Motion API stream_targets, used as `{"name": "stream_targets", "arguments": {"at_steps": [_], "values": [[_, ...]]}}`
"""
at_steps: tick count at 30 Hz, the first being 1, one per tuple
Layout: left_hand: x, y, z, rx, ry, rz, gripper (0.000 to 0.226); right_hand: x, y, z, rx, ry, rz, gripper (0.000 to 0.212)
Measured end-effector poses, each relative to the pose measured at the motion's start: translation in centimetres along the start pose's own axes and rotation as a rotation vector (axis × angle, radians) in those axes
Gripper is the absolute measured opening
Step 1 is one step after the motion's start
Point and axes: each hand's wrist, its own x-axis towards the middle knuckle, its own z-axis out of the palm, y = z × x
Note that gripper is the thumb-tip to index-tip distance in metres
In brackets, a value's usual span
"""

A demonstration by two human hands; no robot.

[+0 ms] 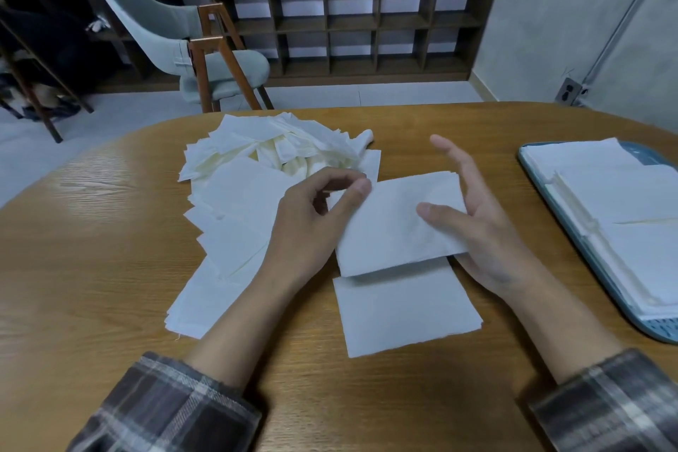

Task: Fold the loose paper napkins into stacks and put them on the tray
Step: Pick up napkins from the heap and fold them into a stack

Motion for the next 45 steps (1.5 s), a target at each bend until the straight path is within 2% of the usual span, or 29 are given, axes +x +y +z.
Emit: {"name": "stream_targets", "arguments": {"at_steps": [3,7,10,12,15,18,21,24,27,32,36,38,40,42,45], "values": [[-0.1,0.3,-0.1,-0.181,-0.1,-0.128,0.019,0.3,0.2,-0.2,-0.027,0.07,0.005,0.077],[-0.1,-0.4,0.1,-0.101,-0.069,-0.121,0.033,0.3,0.3,-0.5,-0.083,0.041,0.043,0.065],[-0.2,-0.9,0.4,-0.032,-0.031,-0.106,0.038,0.1,0.1,-0.5,-0.068,-0.028,0.067,0.043],[-0.4,-1.1,0.6,0.067,-0.014,-0.044,0.045,0.1,0.3,-0.5,-0.218,0.015,0.037,0.032],[-0.8,-1.2,1.0,0.313,-0.026,0.157,0.048,0.3,0.5,-0.7,-0.458,0.184,0.005,0.034],[-1.2,-1.1,1.2,0.328,-0.219,0.17,0.024,0.6,1.1,-1.3,-0.492,0.286,0.001,0.036],[-1.4,-1.3,1.3,0.397,-0.473,0.097,0.022,0.8,1.3,-1.7,-0.488,0.322,-0.002,0.037],[-1.5,-1.4,1.3,0.334,-0.535,0.072,0.013,0.8,1.4,-1.6,-0.491,0.306,0.001,0.037],[-1.5,-1.4,1.2,0.305,-0.533,0.096,0.003,0.8,1.5,-1.7,-0.489,0.304,0.014,0.038],[-1.4,-1.1,1.0,0.299,-0.51,0.136,0.002,0.8,1.4,-1.7,-0.508,0.293,0.008,0.036],[-1.3,-0.6,0.6,0.089,-0.477,0.046,0.005,0.7,0.9,-1.2,-0.414,0.237,-0.017,0.018],[-1.1,-0.3,0.4,-0.011,-0.426,0.006,0.006,0.6,0.5,-1.0,-0.297,0.194,-0.006,0.028],[-0.8,-0.2,0.3,-0.026,-0.352,0.011,0.006,0.5,0.6,-1.0,-0.281,0.129,0.024,0.037],[-0.6,-0.2,0.2,-0.029,-0.269,0.028,0.007,0.2,0.8,-0.8,-0.294,0.044,0.045,0.031],[-0.5,-0.1,0.2,-0.028,-0.177,0.03,0.004,0.1,0.8,-0.4,-0.321,0.064,0.063,0.013]]}}
